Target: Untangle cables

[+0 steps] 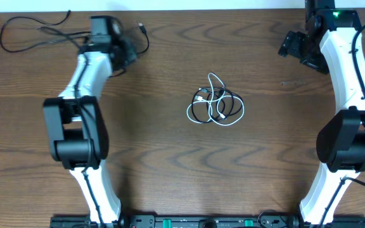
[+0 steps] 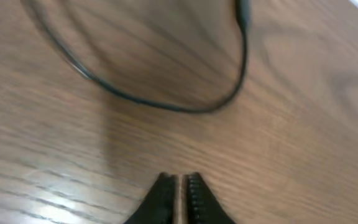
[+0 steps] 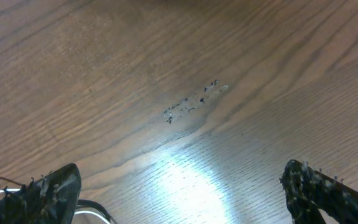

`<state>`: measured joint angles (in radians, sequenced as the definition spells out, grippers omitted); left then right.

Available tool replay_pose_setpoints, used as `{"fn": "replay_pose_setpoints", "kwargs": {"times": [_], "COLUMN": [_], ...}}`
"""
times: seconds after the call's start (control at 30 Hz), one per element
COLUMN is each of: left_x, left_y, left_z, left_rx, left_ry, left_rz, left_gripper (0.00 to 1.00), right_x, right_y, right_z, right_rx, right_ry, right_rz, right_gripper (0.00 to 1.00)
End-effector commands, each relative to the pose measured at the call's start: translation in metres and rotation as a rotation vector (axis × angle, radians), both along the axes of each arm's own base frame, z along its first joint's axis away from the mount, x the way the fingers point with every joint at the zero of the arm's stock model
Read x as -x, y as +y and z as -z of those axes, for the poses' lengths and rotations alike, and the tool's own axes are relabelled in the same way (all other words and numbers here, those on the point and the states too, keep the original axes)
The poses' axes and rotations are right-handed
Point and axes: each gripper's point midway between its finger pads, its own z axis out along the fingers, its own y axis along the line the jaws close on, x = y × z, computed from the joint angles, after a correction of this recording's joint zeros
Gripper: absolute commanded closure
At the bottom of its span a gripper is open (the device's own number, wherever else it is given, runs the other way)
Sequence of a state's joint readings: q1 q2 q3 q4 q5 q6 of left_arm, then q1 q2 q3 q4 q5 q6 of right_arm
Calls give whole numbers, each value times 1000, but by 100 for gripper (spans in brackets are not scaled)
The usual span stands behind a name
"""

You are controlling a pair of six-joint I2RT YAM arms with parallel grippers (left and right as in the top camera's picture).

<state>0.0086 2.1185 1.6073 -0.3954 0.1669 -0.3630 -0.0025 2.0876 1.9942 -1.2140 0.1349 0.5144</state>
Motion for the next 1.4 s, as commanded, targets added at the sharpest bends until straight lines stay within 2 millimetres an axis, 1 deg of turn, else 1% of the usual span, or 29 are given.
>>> {"fn": "replay_pose_setpoints", "kwargs": {"times": [0.0, 0.1, 0.2, 0.23, 0.27, 0.37, 0.4, 0.47, 0.5, 0.53, 0.63, 0.7, 0.73, 0.83, 0.93, 1.0, 1.03, 1.1, 1.13, 1.2, 1.23, 1.27, 1.3, 1.37], "left_x": [4, 12, 29, 35, 45, 54, 59, 65, 67, 70, 77, 80, 82, 89, 100, 102, 103, 105, 107, 106, 106, 104, 102, 99], "left_y": [3, -12, -26, -34, -56, -94, -115, -140, -149, -156, -177, -187, -192, -213, -237, -245, -250, -256, -259, -262, -263, -264, -265, -266], "left_z": [0, 5, 7, 5, -2, -25, -39, -53, -57, -56, -50, -45, -43, -32, -24, -18, -12, -4, 3, 11, 15, 16, 16, 14], "left_rx": [-172, -174, -152, -115, -9, 192, 300, 402, 424, 425, 362, 311, 284, 176, 132, 92, 66, 70, 85, 93, 92, 93, 95, 98], "left_ry": [12, 44, 105, 122, 139, 116, 94, 63, 56, 60, 73, 79, 81, 92, 96, 94, 94, 106, 128, 140, 142, 138, 126, 112], "left_rz": [28, 62, 101, 127, 190, 302, 373, 478, 509, 524, 556, 567, 571, 569, 614, 623, 627, 629, 602, 590, 591, 591, 591, 592], "left_gripper": [92, 92, 92, 92, 89, 70, 62, 55, 47, 40, 25, 18, 16, 16, 16, 17, 18, 23, 25, 29, 32, 37, 48, 50], "right_x": [0, 0, 0, 0, 0, 0, 0, 0, 0, 0, 0, 0, 0, 0, 0, 0, 0, 0, 0, 0, 0, 0, 0, 0], "right_y": [-5, -5, -5, -5, -5, -5, -5, -5, -5, -5, -5, -4, -5, -5, -5, -5, -5, -4, -5, -5, -5, -5, -5, -5], "right_z": [2, 2, 2, 2, 2, 2, 2, 2, 2, 2, 2, 2, 2, 2, 2, 2, 2, 2, 2, 2, 2, 2, 2, 2], "right_rx": [14, 14, 14, 14, 14, 14, 14, 14, 14, 14, 14, 14, 14, 14, 14, 14, 14, 14, 14, 14, 14, 14, 14, 14], "right_ry": [6, 6, 6, 6, 6, 6, 6, 6, 6, 6, 6, 6, 6, 6, 6, 6, 6, 6, 6, 6, 6, 6, 6, 6], "right_rz": [3, 3, 2, 2, 2, 2, 2, 2, 2, 2, 2, 2, 2, 2, 2, 2, 2, 2, 2, 2, 2, 2, 2, 2], "right_gripper": [1, 1, 1, 1, 1, 1, 1, 1, 1, 1, 1, 1, 1, 1, 1, 1, 1, 1, 1, 1, 1, 1, 1, 1]}}
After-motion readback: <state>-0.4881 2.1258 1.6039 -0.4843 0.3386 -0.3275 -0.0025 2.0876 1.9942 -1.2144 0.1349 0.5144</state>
